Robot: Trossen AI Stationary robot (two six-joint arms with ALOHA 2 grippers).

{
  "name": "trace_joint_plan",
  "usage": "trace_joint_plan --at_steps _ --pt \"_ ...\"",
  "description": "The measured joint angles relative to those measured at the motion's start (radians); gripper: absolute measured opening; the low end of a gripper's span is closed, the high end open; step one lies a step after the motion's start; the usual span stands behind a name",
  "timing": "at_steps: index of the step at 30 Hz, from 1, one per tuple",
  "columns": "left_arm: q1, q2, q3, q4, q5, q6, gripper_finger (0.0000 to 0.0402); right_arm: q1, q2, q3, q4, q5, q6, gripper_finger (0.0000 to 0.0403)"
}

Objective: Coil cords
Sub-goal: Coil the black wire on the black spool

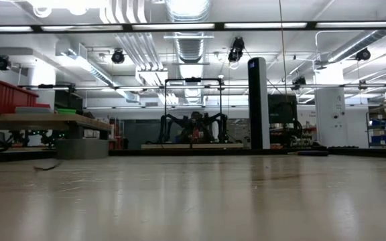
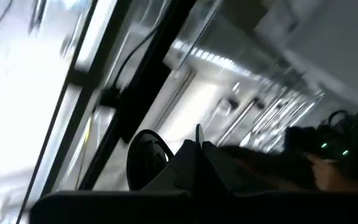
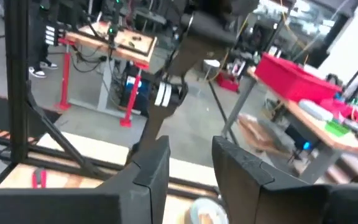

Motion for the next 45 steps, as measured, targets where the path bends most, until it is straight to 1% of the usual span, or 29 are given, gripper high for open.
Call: trace_joint_plan --at_steps 2,4,5,6,8,9,11,13,16,18,20,23,28,30,33,37,40,42,43,45 --pt "0.003 -0.011 -0.001 -0.137 -0.009 0.027 0.0002 -0.005 0.000 -0.004 -0.010 -0.001 0.014 0.0119" --pt "0.001 -0.027 0.000 -0.408 -0.023 0.106 0.0002 -0.012 0.000 -0.007 -0.008 -0.002 0.020 0.0120" --pt "0.000 -0.039 0.000 -0.567 -0.021 0.173 0.0002 -0.014 0.000 -0.008 -0.009 -0.002 0.020 0.0119" --pt "-0.002 -0.046 -0.001 -0.691 -0.019 0.251 0.0002 -0.015 0.000 -0.008 -0.013 -0.002 0.021 0.0119" --pt "-0.005 -0.053 -0.002 -0.849 -0.015 0.379 0.0001 -0.015 0.000 -0.008 -0.025 -0.001 0.029 0.0115" --pt "-0.005 -0.057 -0.002 -0.904 -0.016 0.412 0.0001 -0.016 0.000 -0.009 -0.033 -0.001 0.031 0.0113" --pt "-0.005 -0.064 -0.002 -0.962 -0.009 0.421 0.0001 -0.016 0.000 -0.013 -0.044 -0.001 0.036 0.0109" --pt "-0.006 -0.070 -0.001 -0.984 0.012 0.412 0.0001 -0.016 0.000 -0.015 -0.072 -0.001 0.040 0.0106" --pt "-0.011 -0.070 -0.002 -0.978 0.070 0.415 0.0001 -0.022 0.000 -0.019 -0.106 -0.002 0.061 0.0101" --pt "-0.017 -0.067 -0.003 -0.972 0.075 0.448 0.0001 -0.028 0.000 -0.022 -0.127 -0.001 0.074 0.0098" --pt "-0.027 -0.067 -0.003 -0.971 0.042 0.470 0.0001 -0.038 0.000 -0.026 -0.137 -0.001 0.085 0.0096" --pt "-0.029 -0.070 -0.003 -1.000 -0.042 0.477 0.0000 -0.046 0.000 -0.031 -0.130 -0.001 0.099 0.0092" --pt "-0.028 -0.074 -0.003 -1.155 -0.135 0.534 0.0000 -0.050 0.000 -0.026 -0.048 0.003 0.114 0.0083" --pt "-0.029 -0.077 -0.003 -1.243 -0.201 0.562 0.0000 -0.049 -0.004 -0.007 -0.022 0.025 0.116 0.0075" --pt "-0.037 -0.091 -0.003 -1.386 -0.320 0.611 0.0000 -0.050 -0.050 -0.002 0.006 0.047 0.099 0.0054" --pt "-0.046 -0.104 -0.002 -1.478 -0.477 0.692 0.0000 -0.048 -0.119 0.004 0.015 0.062 0.116 0.0013" --pt "-0.053 -0.109 -0.003 -1.512 -0.621 0.760 0.0000 -0.039 -0.138 0.004 0.009 0.064 0.156 0.0004" --pt "-0.062 -0.110 -0.003 -1.531 -0.765 0.822 0.0000 -0.030 -0.136 0.003 0.007 0.077 0.189 0.0005" --pt "-0.069 -0.110 -0.003 -1.531 -0.864 0.860 0.0000 -0.026 -0.135 0.003 0.006 0.086 0.196 0.0004" --pt "-0.089 -0.101 -0.003 -1.528 -1.030 0.958 0.0000 -0.018 -0.128 0.003 0.008 0.089 0.204 0.0001"
